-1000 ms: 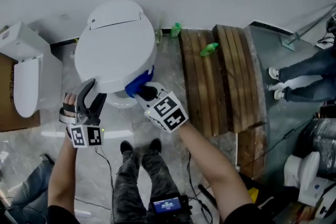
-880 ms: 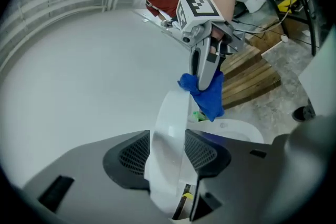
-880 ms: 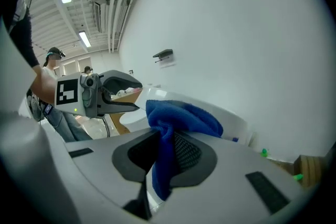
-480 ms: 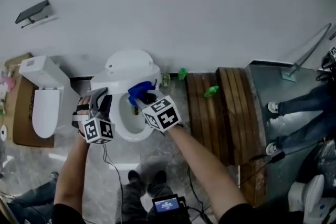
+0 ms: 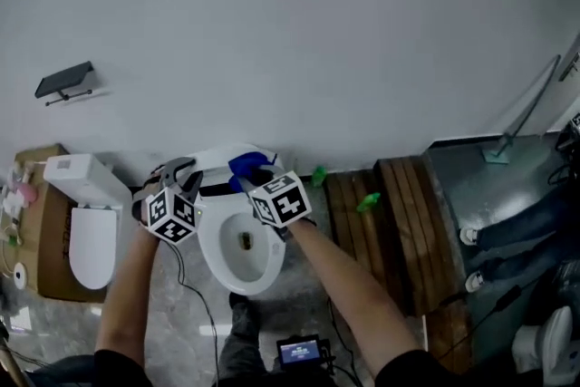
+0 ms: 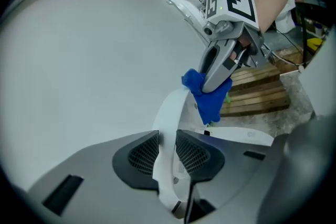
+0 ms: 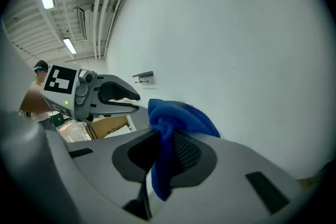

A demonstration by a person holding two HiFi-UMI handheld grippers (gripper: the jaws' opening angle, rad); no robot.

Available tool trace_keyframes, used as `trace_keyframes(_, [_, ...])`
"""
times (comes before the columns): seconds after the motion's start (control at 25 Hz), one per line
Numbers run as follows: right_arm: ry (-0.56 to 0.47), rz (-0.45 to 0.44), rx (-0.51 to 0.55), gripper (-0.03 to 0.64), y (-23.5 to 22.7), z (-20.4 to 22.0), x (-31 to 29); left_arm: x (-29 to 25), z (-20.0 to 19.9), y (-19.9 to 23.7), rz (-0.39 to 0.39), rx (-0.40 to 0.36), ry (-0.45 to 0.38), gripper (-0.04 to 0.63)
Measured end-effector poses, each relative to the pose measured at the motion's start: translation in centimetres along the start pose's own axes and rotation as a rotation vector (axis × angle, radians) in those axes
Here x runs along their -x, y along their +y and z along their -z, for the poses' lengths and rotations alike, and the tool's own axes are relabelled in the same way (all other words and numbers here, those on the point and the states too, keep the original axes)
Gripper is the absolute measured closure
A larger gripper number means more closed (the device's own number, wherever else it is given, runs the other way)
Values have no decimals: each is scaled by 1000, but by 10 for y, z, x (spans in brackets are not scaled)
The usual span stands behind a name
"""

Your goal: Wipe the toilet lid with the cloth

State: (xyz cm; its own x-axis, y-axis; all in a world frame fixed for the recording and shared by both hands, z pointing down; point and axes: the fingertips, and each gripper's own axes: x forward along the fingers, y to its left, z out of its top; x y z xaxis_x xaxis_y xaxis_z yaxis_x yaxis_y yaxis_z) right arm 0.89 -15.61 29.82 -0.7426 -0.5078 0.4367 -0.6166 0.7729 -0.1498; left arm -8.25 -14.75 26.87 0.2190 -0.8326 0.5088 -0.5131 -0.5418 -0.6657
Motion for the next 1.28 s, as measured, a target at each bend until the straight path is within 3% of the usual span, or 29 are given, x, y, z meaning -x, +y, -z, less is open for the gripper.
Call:
trace_keyframes(0.2, [-17, 51, -15, 560, -32, -53, -39, -37, -1, 64, 11, 45, -86, 491])
trace_keyframes(0.4, [-19, 108, -57, 560, -65, -89, -72, -73, 2, 106, 14, -22, -127, 491])
trace_keyframes(0.6, [-15, 149, -82, 560, -91, -115, -99, -90, 17, 143, -44, -42, -141, 491])
trace_keyframes(0.84, [-12, 166, -87, 560, -122, -139, -127, -131, 57, 163, -13, -22, -35, 491])
trace_keyframes(1.0, [4, 145, -44, 560, -134, -150, -146, -153, 73, 180, 14, 60, 24, 505])
trace_keyframes(1.28, [16, 86, 51, 560, -153, -159, -175, -183, 79, 203, 13, 138, 131, 520])
